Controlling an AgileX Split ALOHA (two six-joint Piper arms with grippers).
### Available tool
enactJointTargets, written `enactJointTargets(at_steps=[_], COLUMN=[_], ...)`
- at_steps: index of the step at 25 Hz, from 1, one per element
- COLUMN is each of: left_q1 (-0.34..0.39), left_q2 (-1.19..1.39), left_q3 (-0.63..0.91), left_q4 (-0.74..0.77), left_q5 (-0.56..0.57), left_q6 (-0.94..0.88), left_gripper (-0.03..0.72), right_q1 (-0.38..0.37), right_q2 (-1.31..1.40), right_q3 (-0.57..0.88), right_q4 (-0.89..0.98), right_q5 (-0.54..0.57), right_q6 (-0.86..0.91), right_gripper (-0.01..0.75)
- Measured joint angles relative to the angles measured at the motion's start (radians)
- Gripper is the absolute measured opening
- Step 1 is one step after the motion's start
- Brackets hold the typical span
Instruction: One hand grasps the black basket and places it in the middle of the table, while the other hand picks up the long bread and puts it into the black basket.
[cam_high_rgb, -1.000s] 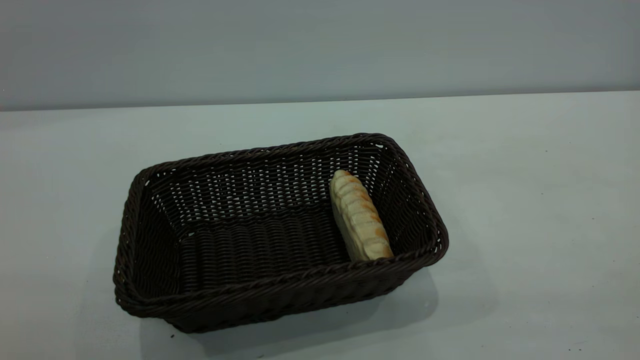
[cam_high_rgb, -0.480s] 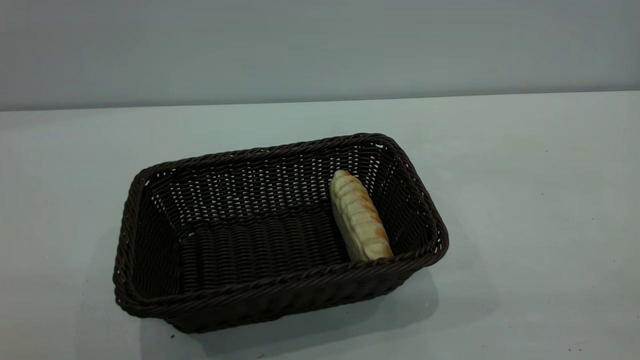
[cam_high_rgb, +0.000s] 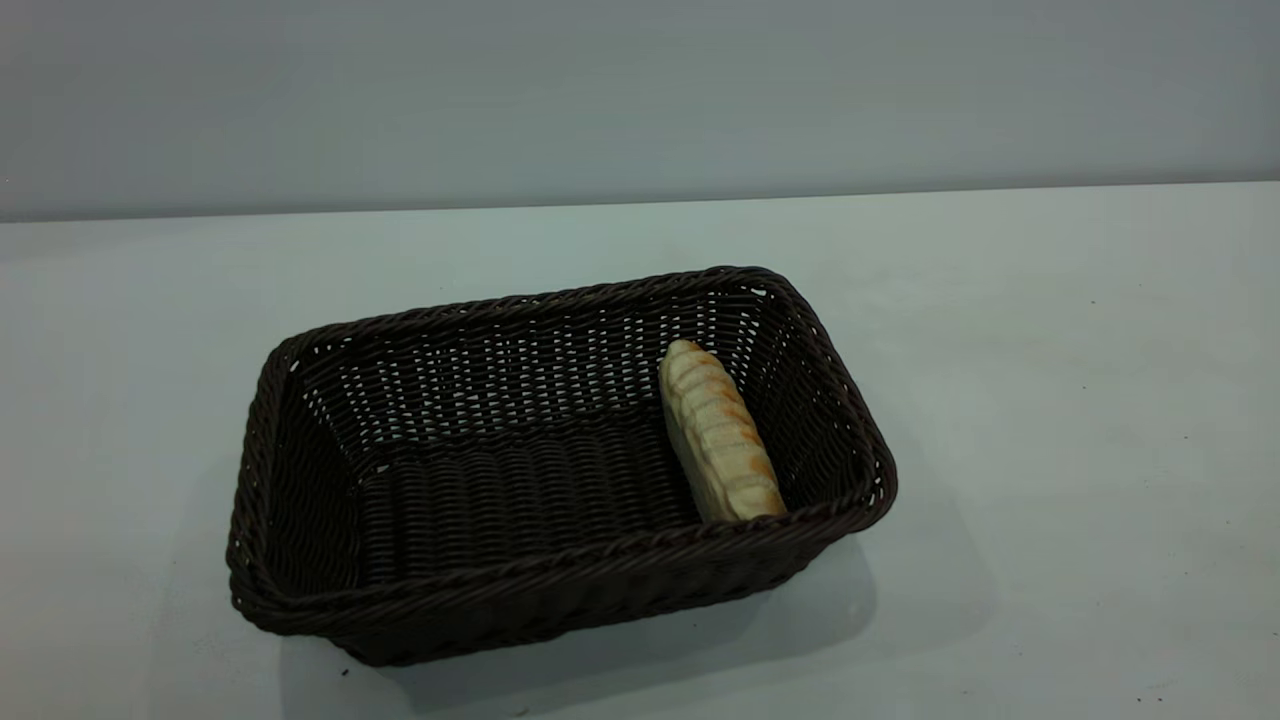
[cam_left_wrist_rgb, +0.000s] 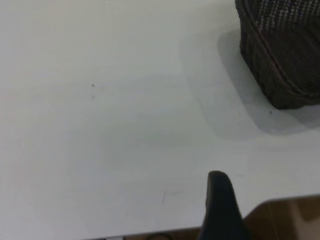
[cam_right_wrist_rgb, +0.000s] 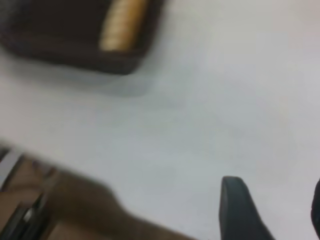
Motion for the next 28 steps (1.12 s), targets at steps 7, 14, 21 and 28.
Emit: enactJointTargets(at_steps=[7,14,21,28], left_q1=[0.01,0.058,0.059,0.059], left_q2=[-0.013,-0.013,-0.013,-0.013], left_q3=[0.0,0.0,0.0,0.0], left_q4=[0.0,0.0,0.0,0.0], left_q5=[0.001,0.001,0.001,0.001], left_q6=[0.0,0.006,0.0,0.0], left_gripper=[0.55,0.55,0.55,0.55], right_q1=[-0.269,-0.283,-0.283,-0.283], right_q2=[0.0,0.0,0.0,0.0], right_q3=[0.0,0.0,0.0,0.0], right_q4=[0.003,0.006,0.007,0.007], right_q5=[0.0,0.0,0.0,0.0], right_q6=[0.0,0.0,0.0,0.0], right_gripper=[0.333,0.333,0.333,0.333])
